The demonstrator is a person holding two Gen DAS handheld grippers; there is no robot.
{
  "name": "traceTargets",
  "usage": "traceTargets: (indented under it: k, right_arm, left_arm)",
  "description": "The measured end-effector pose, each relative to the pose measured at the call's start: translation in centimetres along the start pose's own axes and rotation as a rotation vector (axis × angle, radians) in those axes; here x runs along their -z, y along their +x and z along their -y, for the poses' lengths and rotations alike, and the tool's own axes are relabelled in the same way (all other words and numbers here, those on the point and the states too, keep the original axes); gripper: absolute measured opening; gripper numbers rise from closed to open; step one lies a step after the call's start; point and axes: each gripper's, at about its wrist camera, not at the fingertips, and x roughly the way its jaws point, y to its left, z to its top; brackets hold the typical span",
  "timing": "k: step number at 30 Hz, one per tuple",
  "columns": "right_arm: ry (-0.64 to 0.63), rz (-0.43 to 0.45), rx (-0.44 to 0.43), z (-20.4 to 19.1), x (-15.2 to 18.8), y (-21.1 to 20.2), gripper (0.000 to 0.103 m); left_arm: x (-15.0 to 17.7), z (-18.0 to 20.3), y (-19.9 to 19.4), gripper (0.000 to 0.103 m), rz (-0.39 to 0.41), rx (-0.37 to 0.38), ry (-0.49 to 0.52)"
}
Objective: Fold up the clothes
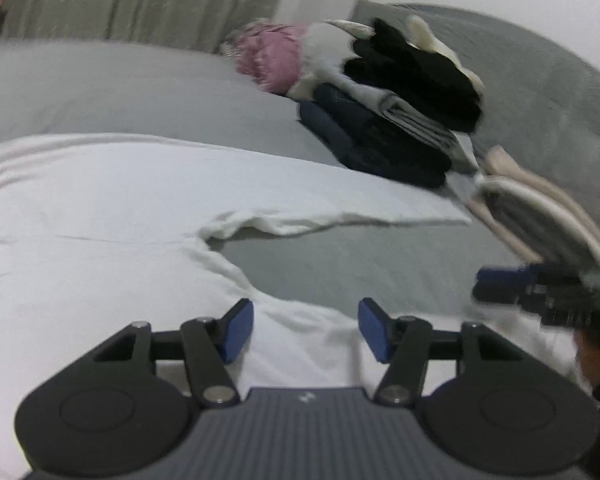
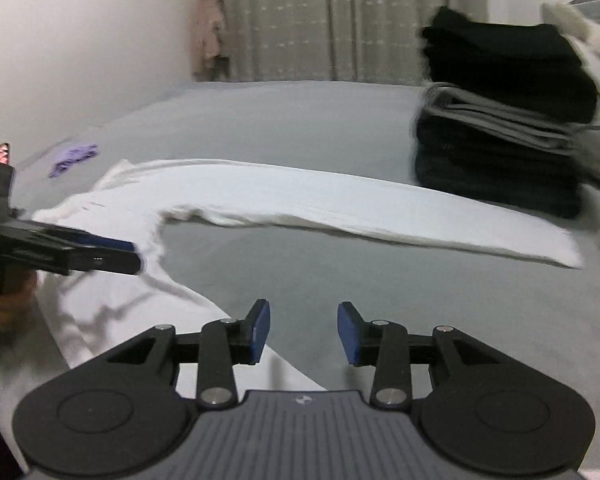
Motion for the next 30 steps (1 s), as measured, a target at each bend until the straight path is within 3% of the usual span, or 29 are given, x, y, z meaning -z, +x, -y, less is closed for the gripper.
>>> traceTargets:
  k: [4, 7, 11, 16, 18, 19, 27, 29, 30]
  right_arm:
    - [-0.016, -0.031, -0.153, -2.8, -2.4, 3.2, 0.035]
    - [0.004, -0.112, -0.224, -3.9, -3.5, 6.5, 0.023]
    - [0.071, -0.214, -0.325, -3.7, -3.8, 9.7, 0.018]
    - [0.131, -0.239, -0.378, -3.6, -4.4, 11.2, 0.017]
    - [0.161, -0.254, -0.403, -3.5, -4.7, 12.0, 0.006]
    - [0.151, -0.261, -0.408, -3.7, -4.9, 12.2, 0.002]
    - [0.076, -0.160, -0.250, -5.2, -5.7, 12.7, 0.003]
    - [0.066, -0.173, -0.240, -5.0, -5.5, 12.6, 0.006]
    - [0.078, -0.166, -0.229, -4.7, -5.6, 12.3, 0.015]
  left_arm:
    - [0.2, -0.7, -0.4, 0.053, 0.006, 0.027, -0.004]
    - [1.0, -0.8, -0.7, 0.054, 0.001, 0.049, 0.048]
    - [2.1, -0.9, -1.3, 0.057, -0.002, 0.065, 0.107]
    - [2.3, -1.2, -1.7, 0.059, -0.003, 0.083, 0.105]
    - [2.3, -1.0, -1.7, 0.061, -0.004, 0.081, 0.115]
    - [2.3, -0.9, -1.7, 0.062, -0.005, 0.080, 0.120]
    - [2.6, -0.3, -2.0, 0.064, -0.010, 0.065, 0.169]
    - [2.7, -0.2, -2.3, 0.065, -0.005, 0.062, 0.172]
    - [2.7, -0.2, -2.5, 0.065, -0.001, 0.061, 0.174]
